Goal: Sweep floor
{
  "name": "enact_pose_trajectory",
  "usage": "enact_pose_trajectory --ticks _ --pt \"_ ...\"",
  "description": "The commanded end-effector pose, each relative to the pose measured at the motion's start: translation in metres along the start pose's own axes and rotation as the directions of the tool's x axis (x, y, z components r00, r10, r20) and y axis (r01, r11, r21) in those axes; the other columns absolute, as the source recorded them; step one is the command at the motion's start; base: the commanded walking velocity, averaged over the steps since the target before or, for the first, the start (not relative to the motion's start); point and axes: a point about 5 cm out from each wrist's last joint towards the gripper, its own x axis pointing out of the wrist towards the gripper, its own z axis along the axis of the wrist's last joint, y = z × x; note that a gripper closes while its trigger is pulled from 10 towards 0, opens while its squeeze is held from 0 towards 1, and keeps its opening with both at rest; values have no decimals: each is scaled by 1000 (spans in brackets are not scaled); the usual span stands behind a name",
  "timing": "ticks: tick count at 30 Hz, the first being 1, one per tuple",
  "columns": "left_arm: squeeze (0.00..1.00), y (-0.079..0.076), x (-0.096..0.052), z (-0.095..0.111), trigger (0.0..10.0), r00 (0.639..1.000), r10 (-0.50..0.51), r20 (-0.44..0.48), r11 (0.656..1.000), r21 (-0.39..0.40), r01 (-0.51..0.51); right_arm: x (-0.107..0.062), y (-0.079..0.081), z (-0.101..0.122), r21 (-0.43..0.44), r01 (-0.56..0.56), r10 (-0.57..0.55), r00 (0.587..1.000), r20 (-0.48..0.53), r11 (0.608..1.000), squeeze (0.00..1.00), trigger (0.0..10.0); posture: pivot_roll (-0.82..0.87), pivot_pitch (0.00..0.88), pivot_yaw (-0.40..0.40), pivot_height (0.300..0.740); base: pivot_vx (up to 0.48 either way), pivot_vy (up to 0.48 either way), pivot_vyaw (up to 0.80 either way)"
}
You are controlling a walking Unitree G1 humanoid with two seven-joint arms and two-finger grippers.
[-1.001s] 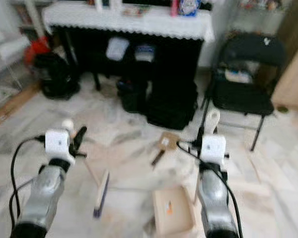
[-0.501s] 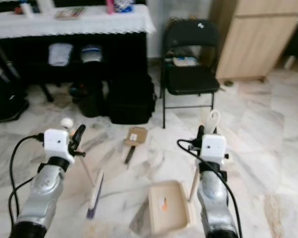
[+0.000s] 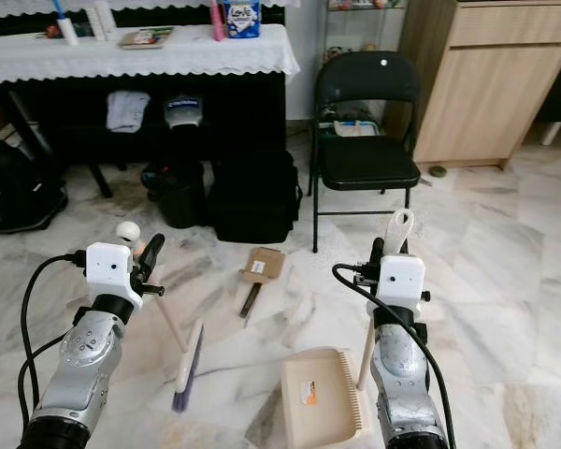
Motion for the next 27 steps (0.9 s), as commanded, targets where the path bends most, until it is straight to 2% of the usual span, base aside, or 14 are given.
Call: enact_pose_trajectory --ticks 1,11,27 --pt "0 3 4 8 10000 999 5 42 1000 11 -6 6 1 12 5 -1 1 998 59 1000 0 10000 -1 0 41 740 0 0 0" --pt "0 3 4 7 10000 999 5 40 1000 13 -5 6 1 12 6 -3 2 998 59 1000 0 10000 1 0 41 740 0 0 0" --pt "0 4 4 7 10000 999 3 39 1000 17 -4 4 3 11 9 0 0 998 56 1000 0 10000 2 0 45 740 0 334 0"
